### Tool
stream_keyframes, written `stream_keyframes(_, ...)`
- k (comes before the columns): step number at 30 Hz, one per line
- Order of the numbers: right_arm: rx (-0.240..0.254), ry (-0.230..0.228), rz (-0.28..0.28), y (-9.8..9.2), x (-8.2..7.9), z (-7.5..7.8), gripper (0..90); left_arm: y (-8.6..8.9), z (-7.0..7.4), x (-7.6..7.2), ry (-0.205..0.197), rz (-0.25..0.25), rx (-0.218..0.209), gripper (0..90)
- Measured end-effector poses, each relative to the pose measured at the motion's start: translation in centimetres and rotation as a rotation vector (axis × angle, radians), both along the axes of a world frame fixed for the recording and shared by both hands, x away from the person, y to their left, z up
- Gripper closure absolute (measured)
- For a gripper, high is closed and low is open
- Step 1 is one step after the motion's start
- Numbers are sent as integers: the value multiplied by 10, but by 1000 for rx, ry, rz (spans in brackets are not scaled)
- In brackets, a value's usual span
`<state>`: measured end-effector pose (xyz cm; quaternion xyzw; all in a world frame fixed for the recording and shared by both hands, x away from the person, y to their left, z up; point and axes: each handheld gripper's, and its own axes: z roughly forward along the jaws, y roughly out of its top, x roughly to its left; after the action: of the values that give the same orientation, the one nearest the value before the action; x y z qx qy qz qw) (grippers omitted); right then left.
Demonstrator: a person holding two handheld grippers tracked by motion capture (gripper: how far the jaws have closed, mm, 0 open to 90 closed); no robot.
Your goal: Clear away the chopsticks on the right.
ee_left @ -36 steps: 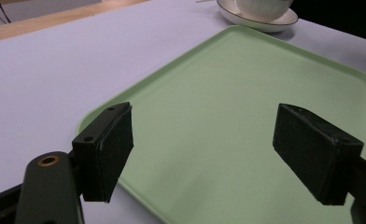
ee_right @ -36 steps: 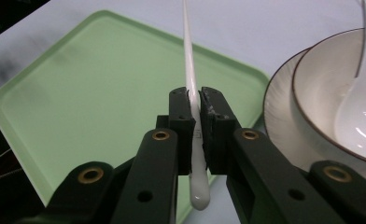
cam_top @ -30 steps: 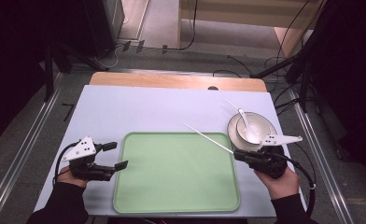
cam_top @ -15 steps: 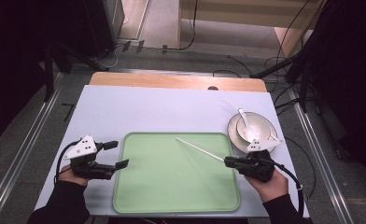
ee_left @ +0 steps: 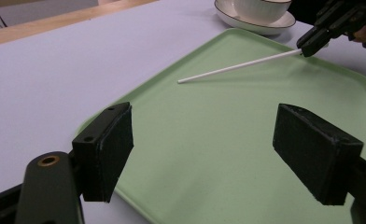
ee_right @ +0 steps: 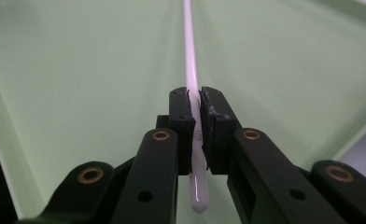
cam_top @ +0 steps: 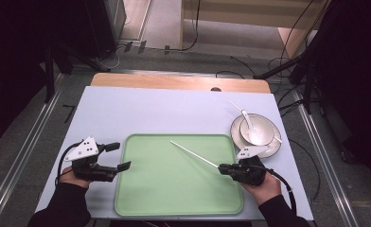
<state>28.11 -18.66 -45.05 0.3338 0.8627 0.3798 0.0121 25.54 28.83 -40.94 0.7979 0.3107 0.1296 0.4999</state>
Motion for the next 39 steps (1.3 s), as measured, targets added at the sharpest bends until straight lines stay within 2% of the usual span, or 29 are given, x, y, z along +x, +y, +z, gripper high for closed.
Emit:
stream_keyframes(6, 3, 12, 1, 2, 3, -8, 844, 0, 0, 0, 1, 0, -1, 204)
stream_keyframes(8, -6, 25, 1, 4, 4, -12, 842, 0, 0, 0, 4, 0, -3, 203)
stream_keyframes(12, -26, 19, 3, 6, 5, -14, 840, 0, 0, 1, 6, 2, 2, 203)
stream_keyframes(20, -50, 51, 4, 10, 7, -20, 838, 1, 0, 1, 8, 2, 1, 203)
stream_keyframes(25, -42, 49, 11, 11, 7, -21, 826, 1, 0, 1, 7, 0, 5, 203)
stream_keyframes(28, -32, 48, 22, 12, 9, -21, 738, 1, 0, 1, 9, 2, 5, 203)
stream_keyframes(30, -34, 55, 23, 12, 9, -20, 734, 1, 0, 0, 9, 2, 4, 203)
stream_keyframes(33, 10, 35, 11, 10, 10, -12, 658, 1, -1, 1, 9, 2, 4, 203)
stream_keyframes(34, 10, 35, 11, 10, 10, -12, 658, 1, -1, 1, 10, 3, 4, 203)
stream_keyframes(38, 60, 25, -8, 8, 13, -4, 548, 1, -1, 0, 10, 6, 4, 203)
stream_keyframes(39, 85, 22, -19, 5, 15, 1, 498, 1, -1, 0, 10, 6, 5, 203)
